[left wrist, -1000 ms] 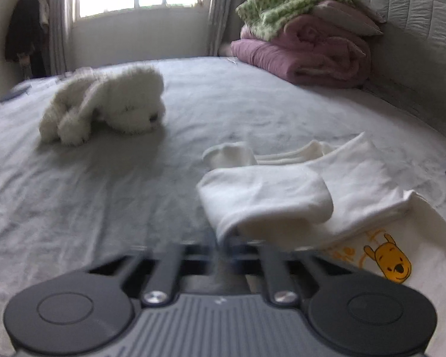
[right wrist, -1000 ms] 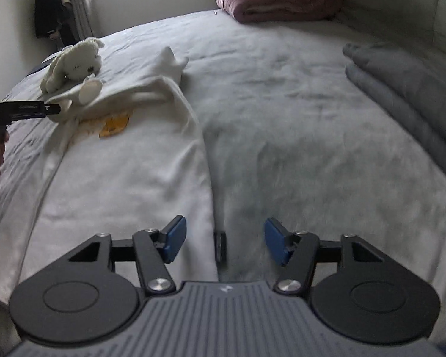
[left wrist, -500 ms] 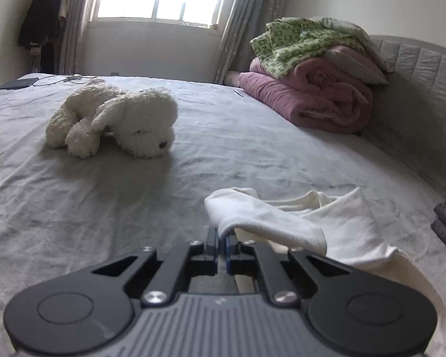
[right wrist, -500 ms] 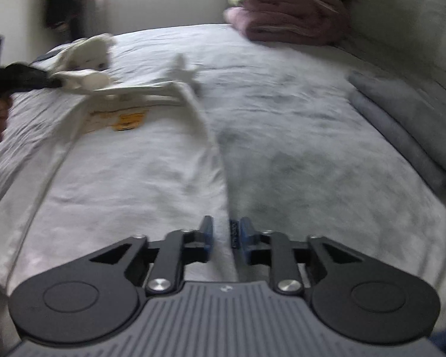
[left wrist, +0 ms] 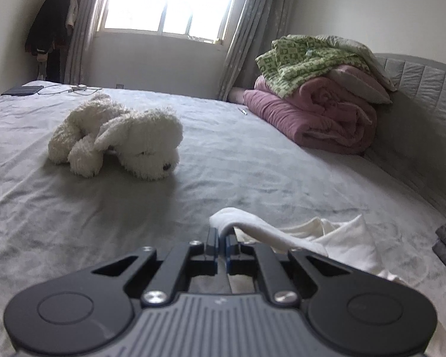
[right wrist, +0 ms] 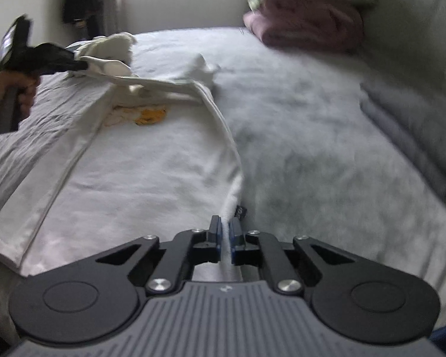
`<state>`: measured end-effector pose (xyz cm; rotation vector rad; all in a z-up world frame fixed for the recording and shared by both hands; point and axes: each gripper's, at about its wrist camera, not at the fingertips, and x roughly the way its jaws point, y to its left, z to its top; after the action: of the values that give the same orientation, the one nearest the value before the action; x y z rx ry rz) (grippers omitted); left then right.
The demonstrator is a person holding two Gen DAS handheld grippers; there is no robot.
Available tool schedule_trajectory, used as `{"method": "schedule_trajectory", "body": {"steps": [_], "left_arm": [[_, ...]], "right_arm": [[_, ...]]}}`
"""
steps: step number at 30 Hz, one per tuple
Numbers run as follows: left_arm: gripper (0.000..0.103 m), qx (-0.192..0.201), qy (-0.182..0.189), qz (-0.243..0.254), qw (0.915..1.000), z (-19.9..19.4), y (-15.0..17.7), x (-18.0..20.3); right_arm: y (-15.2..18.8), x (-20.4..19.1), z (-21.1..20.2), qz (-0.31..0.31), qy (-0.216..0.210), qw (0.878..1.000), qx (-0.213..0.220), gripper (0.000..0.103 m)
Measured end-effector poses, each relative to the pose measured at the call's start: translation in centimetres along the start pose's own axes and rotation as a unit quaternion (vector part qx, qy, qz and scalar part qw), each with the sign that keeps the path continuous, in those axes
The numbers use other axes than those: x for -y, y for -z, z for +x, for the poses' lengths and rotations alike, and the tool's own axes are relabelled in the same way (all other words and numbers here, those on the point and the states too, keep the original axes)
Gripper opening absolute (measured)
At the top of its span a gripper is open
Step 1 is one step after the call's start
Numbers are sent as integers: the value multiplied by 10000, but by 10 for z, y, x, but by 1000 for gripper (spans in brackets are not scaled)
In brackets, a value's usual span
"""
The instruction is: Fold clothes
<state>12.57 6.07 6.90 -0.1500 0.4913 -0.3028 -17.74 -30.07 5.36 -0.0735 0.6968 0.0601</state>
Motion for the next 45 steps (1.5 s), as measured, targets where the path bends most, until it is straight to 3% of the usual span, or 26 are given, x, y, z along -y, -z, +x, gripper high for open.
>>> {"method": "schedule_trajectory", "body": {"steps": [3, 6, 8, 12, 16, 21, 25, 33, 36, 42, 45], "left_arm": [[4, 63, -31, -69, 10000, -2, -3, -5], [4, 140, -75, -55, 9999, -1, -7, -5], [4, 194, -78, -39, 9998, 1, -10, -5], [4, 350, 6, -4, 9994, 5, -19, -2], [4, 477, 63, -69, 9988, 3, -23, -6], [4, 545, 14, -117, 9984, 0, -23, -13], [4, 703, 53, -368, 9968, -5, -24, -22], [4, 808, -90, -311, 9962, -8, -17, -25], [4, 870, -177, -236, 9958, -11, -18, -27], [4, 604, -292, 35, 9977, -1, -4, -23], [4, 501, -421, 1, 9979, 2, 3, -29]], "right_arm": [[-4, -20, -8, -642, 213, 9974, 230, 6], [-3, -49, -10, -1678, 536, 9837, 349, 6], [4, -68, -9, -2406, 755, 9668, 416, 6], [26, -105, -3, -3764, 925, 9203, 535, 6], [38, -128, 0, -4324, 635, 8977, 566, 6], [36, -131, 15, -4277, 408, 9026, 281, 6], [31, -124, 15, -4060, 193, 9136, 125, 6], [22, -114, 15, -3337, -311, 9421, -101, 8], [16, -108, 12, -2960, -651, 9529, -102, 1], [19, -108, 17, -2866, -590, 9560, -204, 2], [10, -99, 12, -2351, -1015, 9662, -310, 10]]}}
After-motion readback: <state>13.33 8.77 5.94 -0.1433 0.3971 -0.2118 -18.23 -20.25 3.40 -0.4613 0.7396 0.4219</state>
